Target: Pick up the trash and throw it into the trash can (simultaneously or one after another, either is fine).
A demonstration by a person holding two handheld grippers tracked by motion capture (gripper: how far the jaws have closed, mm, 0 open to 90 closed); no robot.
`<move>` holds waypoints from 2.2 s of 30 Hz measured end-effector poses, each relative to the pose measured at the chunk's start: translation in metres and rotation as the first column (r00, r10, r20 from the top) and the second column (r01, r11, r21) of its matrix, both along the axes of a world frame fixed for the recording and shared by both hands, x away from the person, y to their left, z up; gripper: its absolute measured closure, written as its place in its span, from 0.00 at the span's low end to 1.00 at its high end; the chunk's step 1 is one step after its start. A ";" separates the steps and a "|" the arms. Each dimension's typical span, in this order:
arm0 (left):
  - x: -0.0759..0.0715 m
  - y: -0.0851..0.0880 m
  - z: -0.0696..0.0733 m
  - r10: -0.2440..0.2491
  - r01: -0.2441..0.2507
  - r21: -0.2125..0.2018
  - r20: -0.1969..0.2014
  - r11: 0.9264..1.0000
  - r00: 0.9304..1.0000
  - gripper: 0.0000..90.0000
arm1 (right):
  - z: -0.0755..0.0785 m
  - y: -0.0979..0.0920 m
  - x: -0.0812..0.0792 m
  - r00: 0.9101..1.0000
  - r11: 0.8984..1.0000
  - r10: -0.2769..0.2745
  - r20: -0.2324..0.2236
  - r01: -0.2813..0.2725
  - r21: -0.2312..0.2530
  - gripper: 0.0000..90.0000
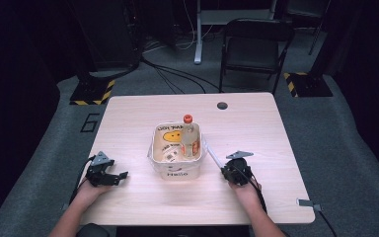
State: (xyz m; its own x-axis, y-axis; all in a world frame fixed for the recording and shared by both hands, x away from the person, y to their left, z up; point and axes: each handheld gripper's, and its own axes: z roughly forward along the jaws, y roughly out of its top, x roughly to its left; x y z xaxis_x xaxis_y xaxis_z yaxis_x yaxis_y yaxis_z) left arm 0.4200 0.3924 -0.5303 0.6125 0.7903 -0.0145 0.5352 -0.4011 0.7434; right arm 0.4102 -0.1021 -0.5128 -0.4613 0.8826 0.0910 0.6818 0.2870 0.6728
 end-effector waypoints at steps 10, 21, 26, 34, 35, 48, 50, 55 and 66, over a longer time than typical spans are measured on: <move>0.000 0.000 0.000 -0.003 0.003 0.004 0.004 1.000 1.000 0.16 | -0.001 0.004 -0.002 0.999 0.999 0.005 0.032 -0.004 -0.033 0.89; 0.000 0.000 0.000 -0.002 0.002 0.002 0.003 1.000 1.000 0.16 | 0.002 -0.002 0.002 1.000 1.000 0.007 0.005 -0.007 -0.010 0.89; 0.000 0.000 0.000 0.000 0.000 0.000 0.003 1.000 1.000 0.16 | 0.008 -0.009 0.004 1.000 0.999 0.006 -0.010 -0.006 0.035 0.89; 0.000 0.000 0.000 0.000 0.000 0.000 0.003 1.000 1.000 0.16 | 0.018 -0.014 0.004 0.999 0.998 0.039 -0.037 -0.037 0.055 0.89; 0.000 0.000 0.000 0.000 0.000 -0.002 0.001 1.000 1.000 0.16 | 0.020 -0.015 0.004 0.999 0.998 0.047 -0.026 -0.046 0.050 0.89; 0.000 0.000 0.000 0.002 -0.002 -0.003 -0.001 1.000 1.000 0.16 | 0.045 -0.031 -0.002 0.998 0.996 0.058 -0.004 -0.058 0.065 0.89; 0.000 0.000 0.000 -0.003 0.003 0.003 0.003 1.000 1.000 0.16 | 0.049 -0.035 -0.003 0.998 0.996 0.057 -0.005 -0.056 0.074 0.89; 0.000 0.000 0.000 0.000 0.000 -0.001 0.002 1.000 1.000 0.16 | 0.058 -0.042 -0.006 0.998 0.993 0.062 -0.001 -0.062 0.101 0.89; 0.000 0.000 0.000 -0.003 0.003 0.003 0.001 1.000 1.000 0.16 | 0.080 -0.059 -0.015 0.997 0.990 0.073 0.012 -0.074 0.119 0.89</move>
State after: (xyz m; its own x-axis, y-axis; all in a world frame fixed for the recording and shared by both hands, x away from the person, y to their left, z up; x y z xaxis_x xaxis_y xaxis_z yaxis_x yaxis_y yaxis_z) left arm 0.4202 0.3926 -0.5302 0.6146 0.7888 -0.0119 0.5336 -0.4045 0.7427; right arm 0.3952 -0.1606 -0.4332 -0.5258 0.8292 0.1896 0.6568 0.2541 0.7100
